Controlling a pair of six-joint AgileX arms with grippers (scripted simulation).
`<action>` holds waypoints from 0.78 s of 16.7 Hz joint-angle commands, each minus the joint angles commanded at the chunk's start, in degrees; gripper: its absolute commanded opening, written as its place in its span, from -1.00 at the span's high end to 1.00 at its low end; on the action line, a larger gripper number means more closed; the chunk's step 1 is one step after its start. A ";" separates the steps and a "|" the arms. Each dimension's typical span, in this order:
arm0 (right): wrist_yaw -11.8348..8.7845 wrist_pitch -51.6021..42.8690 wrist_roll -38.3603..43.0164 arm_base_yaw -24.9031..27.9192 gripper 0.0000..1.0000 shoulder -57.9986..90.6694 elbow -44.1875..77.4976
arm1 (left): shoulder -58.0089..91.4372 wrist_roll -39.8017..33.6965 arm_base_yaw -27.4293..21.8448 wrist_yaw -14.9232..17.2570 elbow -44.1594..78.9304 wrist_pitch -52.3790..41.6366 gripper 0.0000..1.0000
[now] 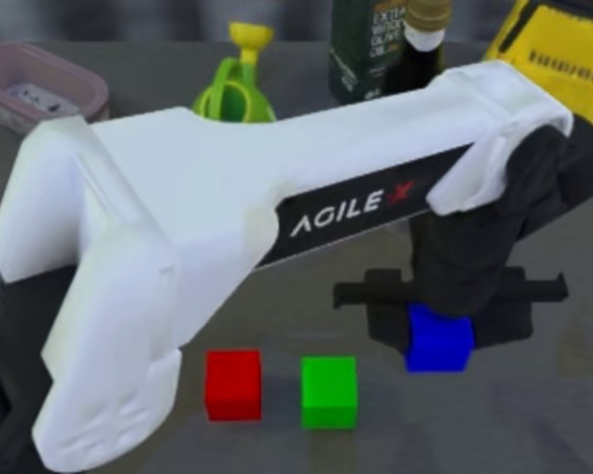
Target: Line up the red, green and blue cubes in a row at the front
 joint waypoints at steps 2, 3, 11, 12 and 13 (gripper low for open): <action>0.00 0.00 0.00 0.00 -1.00 0.00 0.00 | -0.12 -0.76 -0.66 -0.04 0.06 0.01 1.00; 0.00 0.00 0.00 0.00 -1.00 0.00 0.00 | -0.12 -0.76 -0.66 -0.04 0.06 0.01 1.00; 0.00 0.00 0.00 0.00 -1.00 0.00 0.00 | 1.31 -0.45 -0.36 0.02 -7.01 8.90 1.00; 0.00 0.00 0.00 0.00 -1.00 0.00 0.00 | 1.70 -0.44 -0.35 0.02 -8.71 11.05 1.00; 0.00 0.00 0.00 0.00 -1.00 0.00 0.00 | 2.05 -0.45 -0.34 0.01 -10.13 12.70 1.00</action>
